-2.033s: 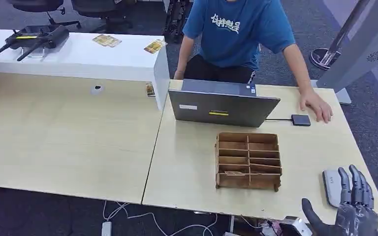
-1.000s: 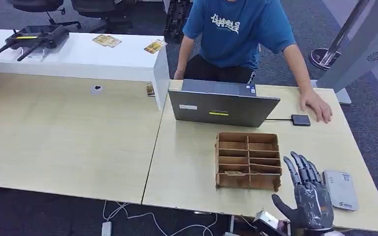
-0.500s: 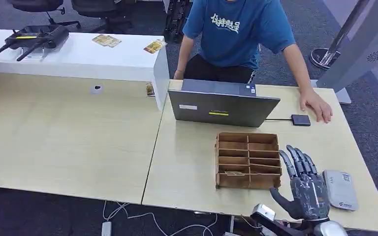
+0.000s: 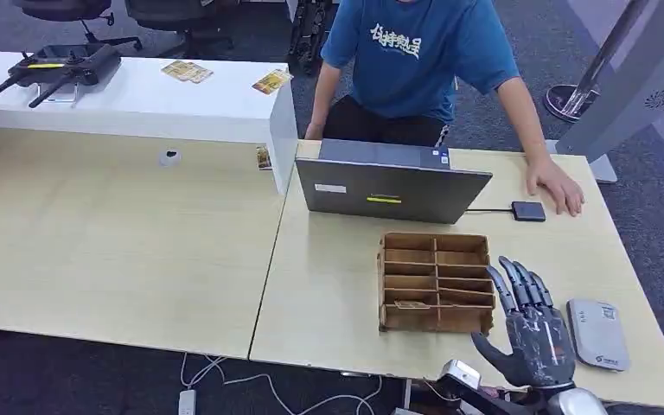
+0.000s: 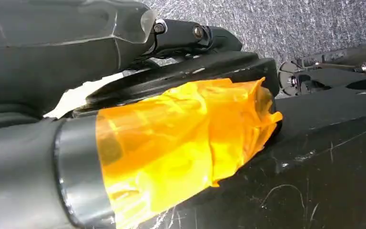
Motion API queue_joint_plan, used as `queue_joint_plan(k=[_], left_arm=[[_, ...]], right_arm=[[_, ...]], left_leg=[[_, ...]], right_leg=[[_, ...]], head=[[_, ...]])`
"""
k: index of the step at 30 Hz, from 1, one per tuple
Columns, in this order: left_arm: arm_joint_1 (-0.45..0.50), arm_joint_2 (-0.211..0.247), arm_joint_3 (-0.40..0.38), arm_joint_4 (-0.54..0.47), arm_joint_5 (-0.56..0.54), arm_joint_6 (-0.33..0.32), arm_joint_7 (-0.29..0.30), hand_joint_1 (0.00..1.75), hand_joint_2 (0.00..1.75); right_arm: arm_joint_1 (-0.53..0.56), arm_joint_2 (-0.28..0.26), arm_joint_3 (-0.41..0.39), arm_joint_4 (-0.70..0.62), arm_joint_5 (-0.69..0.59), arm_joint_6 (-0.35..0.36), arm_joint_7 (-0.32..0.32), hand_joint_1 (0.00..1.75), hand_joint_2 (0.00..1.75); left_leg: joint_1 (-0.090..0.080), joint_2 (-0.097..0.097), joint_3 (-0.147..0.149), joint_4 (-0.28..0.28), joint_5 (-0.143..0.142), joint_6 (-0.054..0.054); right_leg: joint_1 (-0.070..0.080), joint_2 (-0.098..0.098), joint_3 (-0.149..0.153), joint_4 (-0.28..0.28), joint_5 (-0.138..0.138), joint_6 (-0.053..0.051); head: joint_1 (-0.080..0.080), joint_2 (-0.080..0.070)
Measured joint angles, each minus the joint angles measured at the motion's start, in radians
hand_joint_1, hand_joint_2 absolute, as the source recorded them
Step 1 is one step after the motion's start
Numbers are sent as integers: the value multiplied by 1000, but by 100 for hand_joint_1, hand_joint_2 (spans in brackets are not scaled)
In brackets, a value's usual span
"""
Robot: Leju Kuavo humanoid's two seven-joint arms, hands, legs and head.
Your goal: Pass the card to the sensor for recognition and then transmit it.
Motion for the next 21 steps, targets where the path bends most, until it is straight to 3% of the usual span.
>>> queue_joint_plan(k=[13,16,21], left_arm=[[0,0,0,0,-1,0,0,0,0],[-1,0,0,0,-7,-6,4,0,0],[-3,0,0,0,-7,-7,9,0,0]], right_arm=[[-1,0,1,5,1,5,1,0,175],[-90,0,33,57,11,141,29,0,175],[-243,2,96,189,-10,172,32,0,175]], left_leg=[[0,0,-1,0,0,0],[0,4,-2,0,0,0],[0,1,-1,0,3,-1]], right_leg=[[0,0,1,0,0,0],[0,5,-1,0,2,-1],[0,1,-1,0,3,-1]], head=[[0,0],[-1,0],[0,0]])
